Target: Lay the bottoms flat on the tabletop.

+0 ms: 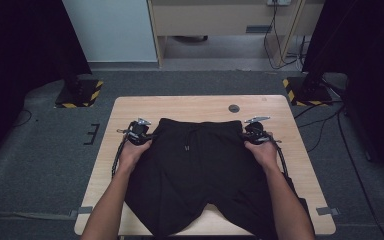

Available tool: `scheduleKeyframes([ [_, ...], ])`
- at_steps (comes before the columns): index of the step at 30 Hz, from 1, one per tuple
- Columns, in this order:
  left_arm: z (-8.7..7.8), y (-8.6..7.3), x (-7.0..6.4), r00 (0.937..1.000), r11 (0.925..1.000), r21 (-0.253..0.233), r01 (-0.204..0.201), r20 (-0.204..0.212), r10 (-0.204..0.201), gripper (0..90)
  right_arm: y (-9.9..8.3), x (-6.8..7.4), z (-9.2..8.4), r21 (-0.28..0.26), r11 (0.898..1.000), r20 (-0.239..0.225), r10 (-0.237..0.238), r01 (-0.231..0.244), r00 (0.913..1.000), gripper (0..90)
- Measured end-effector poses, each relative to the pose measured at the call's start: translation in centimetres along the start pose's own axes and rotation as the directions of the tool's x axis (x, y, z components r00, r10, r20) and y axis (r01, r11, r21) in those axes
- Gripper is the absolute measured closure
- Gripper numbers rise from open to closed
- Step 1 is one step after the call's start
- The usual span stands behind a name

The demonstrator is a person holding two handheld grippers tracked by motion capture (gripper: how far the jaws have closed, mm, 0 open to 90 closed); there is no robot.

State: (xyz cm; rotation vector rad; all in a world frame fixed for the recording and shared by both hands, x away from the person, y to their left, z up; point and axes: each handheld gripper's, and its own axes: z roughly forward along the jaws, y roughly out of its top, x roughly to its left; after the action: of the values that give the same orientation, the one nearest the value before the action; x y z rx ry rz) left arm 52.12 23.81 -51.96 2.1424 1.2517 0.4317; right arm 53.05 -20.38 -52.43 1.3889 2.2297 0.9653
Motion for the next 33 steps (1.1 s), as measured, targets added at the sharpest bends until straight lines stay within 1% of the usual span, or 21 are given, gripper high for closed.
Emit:
scheduleKeyframes([
  [2,-0.7,0.2,-0.5,0.9999,0.9998,-0.019,0.005,-0.011,-0.005,89.0,0.1,-0.1,-0.6,-0.029,1.0,0.0,0.012,-0.012,0.9999,89.2],
  [3,-1.1,0.3,-0.7,0.9999,0.9992,-0.04,0.01,-0.013,-0.01,89.1,0.3,-0.2,-1.1,-0.05,0.999,0.003,0.02,-0.019,0.9998,89.2],
  [5,-2.2,0.7,-1.3,0.9997,0.9974,-0.073,0.005,-0.025,-0.006,89.2,0.5,-0.2,-2.1,-0.094,0.995,-0.001,0.036,-0.036,0.9993,89.3],
  [6,-3.1,1.0,-1.7,0.9995,0.9949,-0.101,0.002,-0.03,-0.005,89.2,0.7,-0.1,-2.6,-0.111,0.993,-0.004,0.028,-0.029,0.9996,89.2],
  [8,-4.5,1.6,-2.3,0.9991,0.9908,-0.135,-0.004,-0.042,-0.001,89.2,1.2,0.2,-3.9,-0.141,0.99,-0.011,0.012,-0.014,0.9999,89.3],
  [11,-6.1,2.5,-3.3,0.9985,0.9869,-0.159,-0.027,-0.052,0.019,89.2,2.0,0.6,-5.6,-0.177,0.984,-0.016,-0.007,0.004,0.9999,89.3],
  [12,-6.5,2.6,-3.5,0.9981,0.9867,-0.159,-0.034,-0.055,0.025,89.2,2.4,0.7,-6.3,-0.192,0.981,-0.014,-0.013,0.01,0.9998,89.3],
  [15,-8.0,3.4,-4.2,0.9975,0.9816,-0.186,-0.042,-0.063,0.031,89.2,3.2,0.9,-7.9,-0.22,0.975,-0.01,-0.022,0.019,0.9997,89.3],
  [19,-9.5,4.4,-4.8,0.9966,0.9771,-0.206,-0.053,-0.072,0.039,89.2,4.4,0.9,-9.9,-0.255,0.966,-0.001,-0.037,0.036,0.9993,89.3],
  [23,-10.8,5.4,-5.1,0.9971,0.9714,-0.233,-0.048,-0.069,0.033,89.3,5.4,0.7,-11.5,-0.277,0.96,0.006,-0.046,0.046,0.9989,89.3],
  [26,-11.8,6.3,-5.3,0.9967,0.9666,-0.25,-0.055,-0.072,0.038,89.3,6.1,0.6,-12.5,-0.299,0.953,0.008,-0.042,0.043,0.9991,89.3],
  [31,-13.2,7.9,-5.4,0.9967,0.9559,-0.289,-0.053,-0.074,0.033,89.3,7.3,0.3,-14.1,-0.323,0.945,0.016,-0.04,0.043,0.9991,89.3],
  [32,-13.4,8.2,-5.4,0.9963,0.9554,-0.289,-0.059,-0.076,0.038,89.3,7.5,0.2,-14.5,-0.327,0.944,0.019,-0.045,0.049,0.9988,89.3],
  [33,-13.6,8.5,-5.5,0.9962,0.9528,-0.298,-0.059,-0.078,0.037,89.3,7.8,0.2,-14.8,-0.331,0.942,0.02,-0.042,0.046,0.9989,89.3],
])
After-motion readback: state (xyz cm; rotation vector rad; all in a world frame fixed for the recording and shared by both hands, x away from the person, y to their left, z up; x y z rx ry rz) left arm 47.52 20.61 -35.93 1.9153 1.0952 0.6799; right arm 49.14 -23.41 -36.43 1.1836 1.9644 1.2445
